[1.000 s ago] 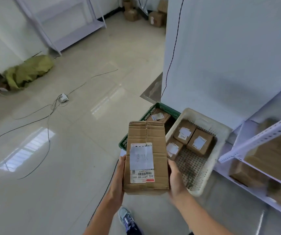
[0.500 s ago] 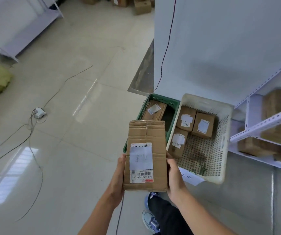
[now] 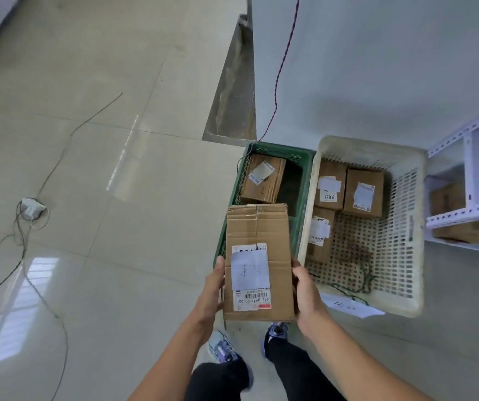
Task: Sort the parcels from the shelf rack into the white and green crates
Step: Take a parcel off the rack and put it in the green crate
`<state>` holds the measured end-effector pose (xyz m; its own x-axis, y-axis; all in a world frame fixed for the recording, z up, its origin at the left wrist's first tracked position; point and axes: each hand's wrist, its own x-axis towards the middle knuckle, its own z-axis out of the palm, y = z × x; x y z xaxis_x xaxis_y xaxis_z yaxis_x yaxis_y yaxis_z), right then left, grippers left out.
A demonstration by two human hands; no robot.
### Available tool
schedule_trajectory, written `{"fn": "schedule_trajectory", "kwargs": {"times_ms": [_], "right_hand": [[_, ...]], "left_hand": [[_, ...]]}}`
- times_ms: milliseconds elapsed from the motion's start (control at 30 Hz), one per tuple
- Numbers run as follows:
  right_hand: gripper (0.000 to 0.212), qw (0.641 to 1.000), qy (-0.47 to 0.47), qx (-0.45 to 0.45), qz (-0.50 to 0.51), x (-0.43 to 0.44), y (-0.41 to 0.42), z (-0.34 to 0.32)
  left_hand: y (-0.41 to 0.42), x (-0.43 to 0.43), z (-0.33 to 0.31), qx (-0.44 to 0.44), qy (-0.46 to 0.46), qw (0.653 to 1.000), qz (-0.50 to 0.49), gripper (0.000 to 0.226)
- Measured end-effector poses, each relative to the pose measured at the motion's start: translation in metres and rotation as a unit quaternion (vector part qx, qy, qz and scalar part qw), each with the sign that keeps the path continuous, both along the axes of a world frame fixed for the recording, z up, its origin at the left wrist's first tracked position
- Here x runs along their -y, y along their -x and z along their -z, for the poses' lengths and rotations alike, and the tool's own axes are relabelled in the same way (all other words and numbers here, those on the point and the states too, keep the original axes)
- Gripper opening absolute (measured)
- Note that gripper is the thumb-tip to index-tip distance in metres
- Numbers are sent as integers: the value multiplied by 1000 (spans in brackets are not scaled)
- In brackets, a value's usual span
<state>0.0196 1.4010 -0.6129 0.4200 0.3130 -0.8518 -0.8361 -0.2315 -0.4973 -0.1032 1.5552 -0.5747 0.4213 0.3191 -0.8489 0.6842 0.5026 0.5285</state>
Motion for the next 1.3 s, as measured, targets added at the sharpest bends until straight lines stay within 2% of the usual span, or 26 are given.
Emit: {"fn": "schedule_trajectory", "kwargs": {"times_ms": [167, 267, 400, 533, 700, 867, 1000, 1100, 1300], "right_hand": [[41, 999, 32, -8, 1, -30, -12, 84], [36, 997, 67, -13, 21, -50, -14, 140], [40, 997, 73, -6, 36, -73, -12, 223], [41, 995, 82, -25, 54, -91, -5, 292], [34, 990, 97, -34, 94, -112, -8, 355], [30, 990, 104, 3, 95, -131, -13, 385], [50, 993, 75, 18, 86, -129, -10, 391], [51, 994, 68, 32, 78, -127, -12, 392], [39, 995, 82, -18, 58, -126, -13, 414]], "left_hand": [[-34, -38, 66, -6, 24, 999, 28, 55], [-47, -60, 119, -19, 40, 999, 19, 65], [-59, -86, 201, -68, 3, 995, 77, 57], [-63, -104, 268, -100, 12, 988, 113, 90], [-71, -124, 339, -97, 23, 989, 106, 73], [-83, -139, 375, -83, 8, 989, 119, 72], [-85, -138, 383, -73, -17, 988, 136, 57], [-88, -138, 385, -49, -9, 990, 133, 54], [-95, -138, 399, -91, -25, 987, 131, 98]]}}
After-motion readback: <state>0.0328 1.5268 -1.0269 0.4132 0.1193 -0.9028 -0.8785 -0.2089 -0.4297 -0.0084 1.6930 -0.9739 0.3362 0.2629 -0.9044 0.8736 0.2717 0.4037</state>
